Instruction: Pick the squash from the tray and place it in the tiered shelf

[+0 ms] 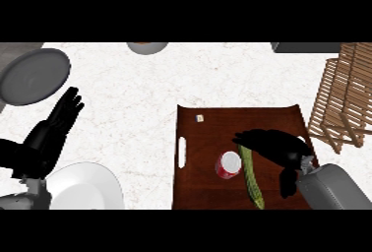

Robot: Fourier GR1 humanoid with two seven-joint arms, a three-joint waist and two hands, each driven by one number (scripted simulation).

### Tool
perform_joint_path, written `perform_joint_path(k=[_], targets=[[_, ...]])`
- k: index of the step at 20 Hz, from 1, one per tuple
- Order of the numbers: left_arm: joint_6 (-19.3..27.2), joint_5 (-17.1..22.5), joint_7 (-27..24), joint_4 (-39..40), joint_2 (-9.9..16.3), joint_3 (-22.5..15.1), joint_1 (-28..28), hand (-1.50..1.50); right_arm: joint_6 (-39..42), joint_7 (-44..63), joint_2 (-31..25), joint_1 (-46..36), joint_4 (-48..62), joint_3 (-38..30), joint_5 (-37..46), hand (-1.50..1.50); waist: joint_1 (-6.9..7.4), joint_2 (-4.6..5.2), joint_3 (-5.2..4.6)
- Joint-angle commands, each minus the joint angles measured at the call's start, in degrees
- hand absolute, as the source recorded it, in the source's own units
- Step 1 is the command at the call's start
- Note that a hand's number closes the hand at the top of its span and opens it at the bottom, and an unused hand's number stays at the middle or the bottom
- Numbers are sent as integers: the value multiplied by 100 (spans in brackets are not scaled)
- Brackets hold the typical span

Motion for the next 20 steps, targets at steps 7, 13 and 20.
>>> perform_joint_path(k=[7,13,20], targets=[[-115,-172,199,-263,-162,137,19,0,53,-398,381,-243,794,-114,610,-150,9,-1,0],[-53,-258,439,-316,-306,20,-150,0,-880,-985,396,-33,1743,-21,928,-150,20,7,2],[-273,-142,48,135,-191,317,-238,0,-1039,-1000,644,-49,2089,-70,1094,-150,21,13,1]])
